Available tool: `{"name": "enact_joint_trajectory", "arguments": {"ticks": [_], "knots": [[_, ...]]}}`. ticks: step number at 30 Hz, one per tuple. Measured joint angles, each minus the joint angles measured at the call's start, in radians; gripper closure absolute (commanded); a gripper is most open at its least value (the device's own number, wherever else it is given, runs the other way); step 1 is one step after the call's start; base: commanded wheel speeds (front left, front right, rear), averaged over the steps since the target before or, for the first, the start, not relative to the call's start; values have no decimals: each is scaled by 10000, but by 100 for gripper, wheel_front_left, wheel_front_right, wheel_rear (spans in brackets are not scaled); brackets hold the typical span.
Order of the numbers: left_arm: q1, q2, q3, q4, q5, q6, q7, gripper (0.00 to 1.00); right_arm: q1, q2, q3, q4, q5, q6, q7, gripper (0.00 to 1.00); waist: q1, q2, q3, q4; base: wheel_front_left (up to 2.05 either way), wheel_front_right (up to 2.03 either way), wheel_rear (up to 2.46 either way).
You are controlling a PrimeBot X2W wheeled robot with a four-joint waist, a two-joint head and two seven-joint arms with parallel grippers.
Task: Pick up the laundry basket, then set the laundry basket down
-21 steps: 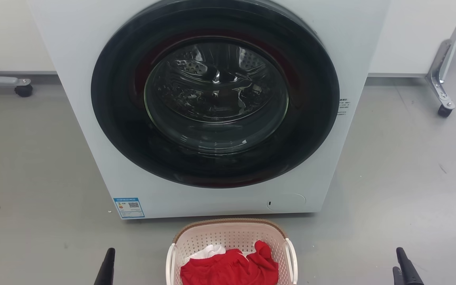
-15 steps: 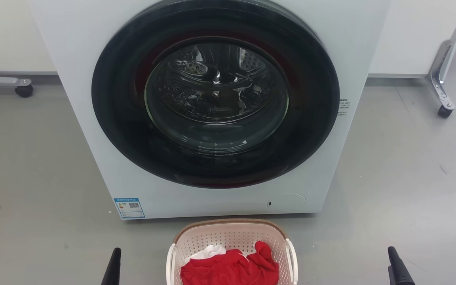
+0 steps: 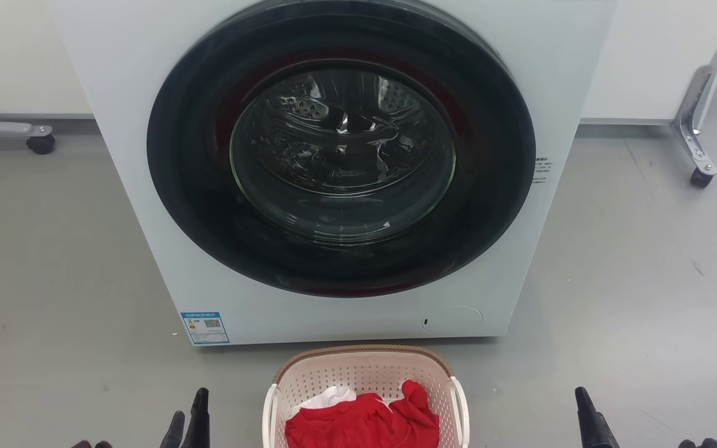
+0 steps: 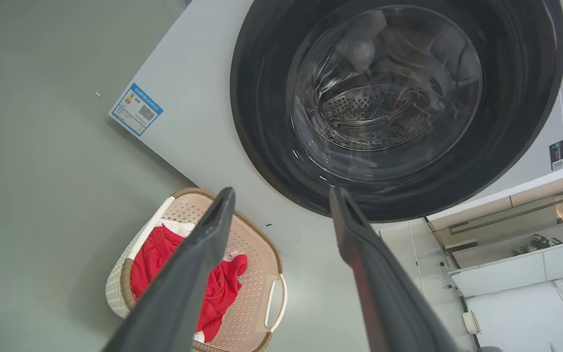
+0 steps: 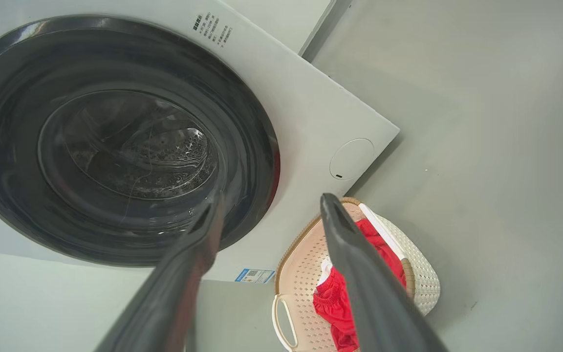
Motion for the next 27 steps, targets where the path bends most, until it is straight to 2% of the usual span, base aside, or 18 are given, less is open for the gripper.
{"name": "enact_joint_trajectory", "arguments": {"ticks": [27], "knots": [[309,75,-892,-159,4874,711,-1024,0,17,-90,1198,52,-4337,-731,-1009,0,-1,0,-121,17,0,0,0]]}}
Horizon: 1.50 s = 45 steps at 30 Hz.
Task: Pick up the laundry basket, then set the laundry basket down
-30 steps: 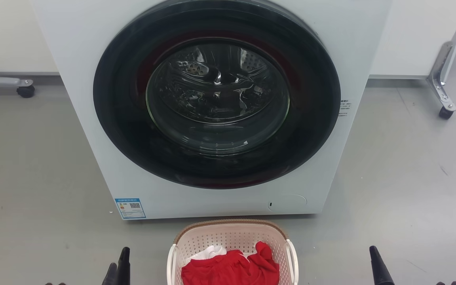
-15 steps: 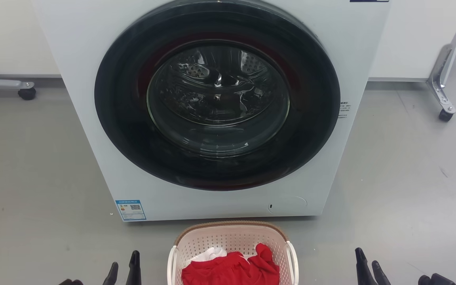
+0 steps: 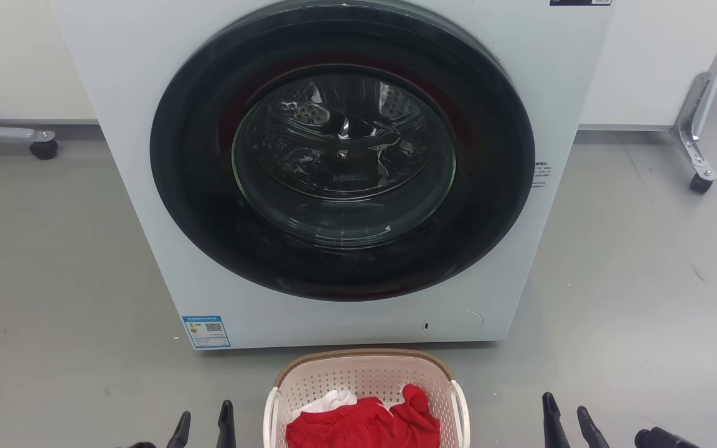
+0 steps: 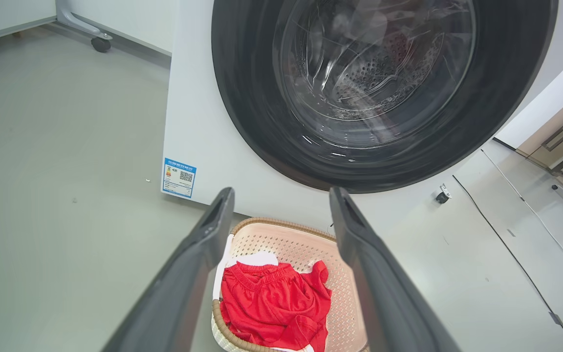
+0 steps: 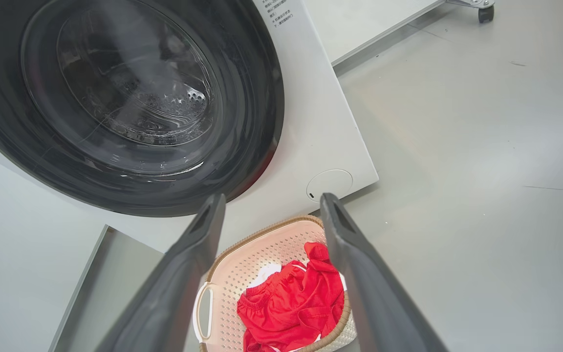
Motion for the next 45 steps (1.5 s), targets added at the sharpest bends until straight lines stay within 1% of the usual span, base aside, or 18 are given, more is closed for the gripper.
{"name": "enact_joint_trajectory", "arguments": {"ticks": [8,14,21,24,28,45], "knots": [[12,-21,-128,6,1147,251,-288,0,8,0,286,4,-1108,-224,-309,0,-1,0,-1,16,0,0,0],[14,-56,-217,19,1962,359,-489,0,10,0,477,4,-1887,-326,-508,0,-1,0,1,29,0,0,0],[36,-79,-385,67,2970,558,-807,0,14,-2,698,8,-2917,-568,-809,0,-1,0,6,33,0,0,0],[47,-82,-451,96,3342,623,-928,0,19,-2,809,10,-3269,-589,-922,0,-1,0,7,32,0,0,0],[49,-102,-571,169,4036,788,-1106,0,20,-4,993,25,-3975,-759,-1106,0,-1,0,1,28,0,0,0],[66,-150,-529,460,3898,788,-1106,0,25,-4,945,117,-4044,-757,-1106,0,-1,0,2,27,0,0,0]]}}
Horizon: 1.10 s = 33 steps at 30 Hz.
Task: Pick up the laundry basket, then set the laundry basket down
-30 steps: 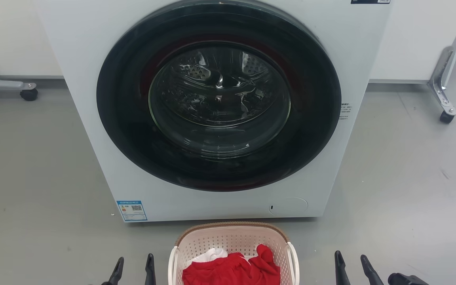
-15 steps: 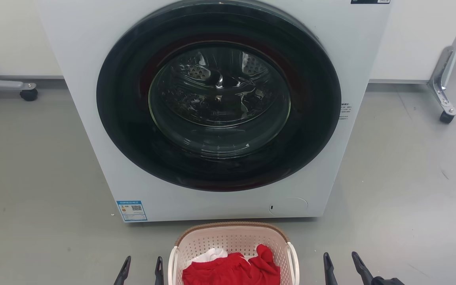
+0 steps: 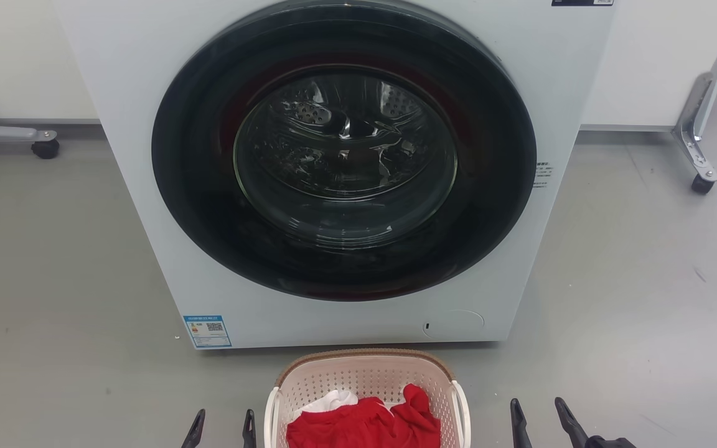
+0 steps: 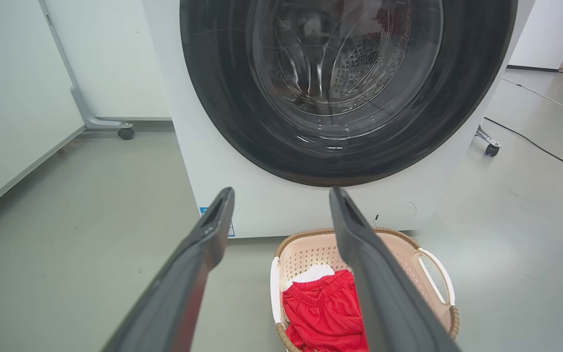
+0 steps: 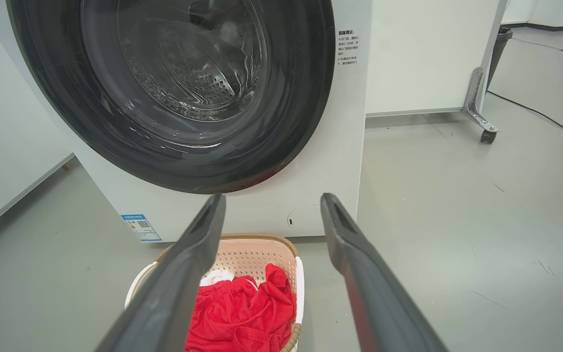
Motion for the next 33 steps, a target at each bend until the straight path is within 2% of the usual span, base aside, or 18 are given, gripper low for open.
{"name": "enact_joint_trajectory", "arguments": {"ticks": [33], "knots": [[13,-15,-38,82,-56,0,0,0,151,2,232,-29,334,12,-2,0,0,0,357,4,0,0,0]]}}
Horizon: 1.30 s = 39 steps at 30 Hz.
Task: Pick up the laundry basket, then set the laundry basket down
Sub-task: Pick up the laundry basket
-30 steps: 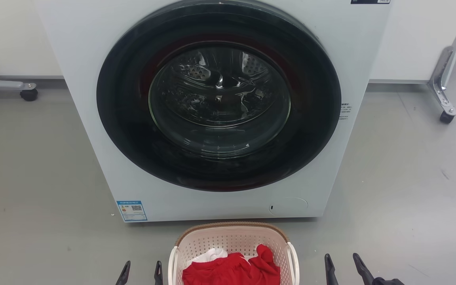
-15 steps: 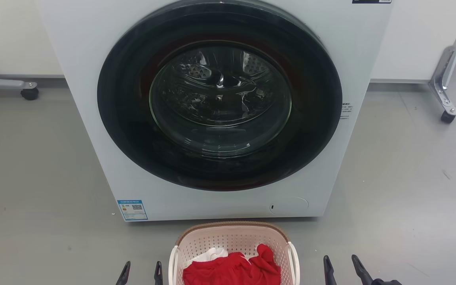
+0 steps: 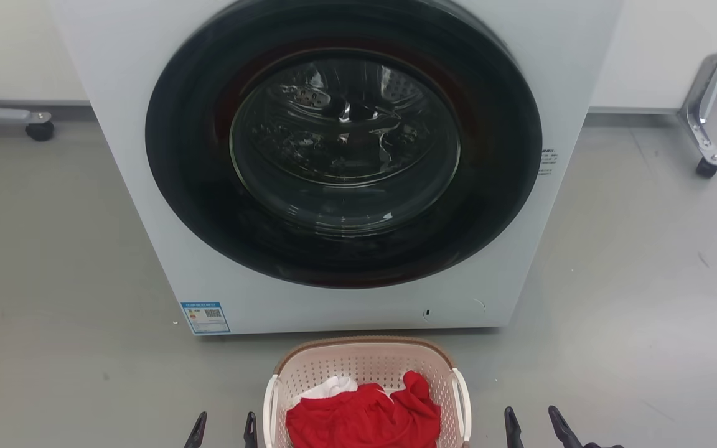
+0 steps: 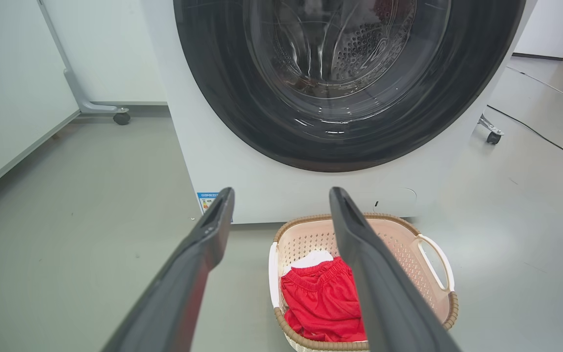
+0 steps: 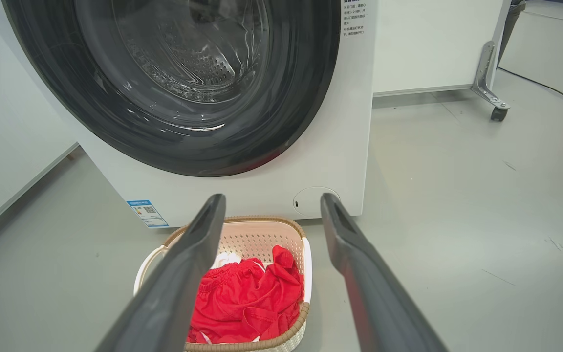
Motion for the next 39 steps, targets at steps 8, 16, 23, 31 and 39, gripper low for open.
{"name": "enact_joint_trajectory", "arguments": {"ticks": [8,16,23,31,39], "knots": [[-104,-2,-25,-13,0,0,0,0,-201,0,-2,-82,12,0,0,0,0,0,649,-18,0,0,0],[-906,-15,-199,-132,2,0,0,0,-920,-2,-81,-192,-100,94,0,0,1,0,1531,-40,0,0,0],[-1551,-54,-221,-192,0,0,0,0,-1612,-6,-199,-284,-215,190,0,0,2,1,2438,-85,0,0,0],[-2495,-73,-2,-90,-2,0,0,0,-2519,-13,-368,-186,-362,353,-2,0,2,1,3571,-149,0,0,0],[-3710,-105,113,290,-31,0,-2,0,-3652,-36,-663,209,-435,472,-2,0,3,2,4735,-191,0,0,0]]}}
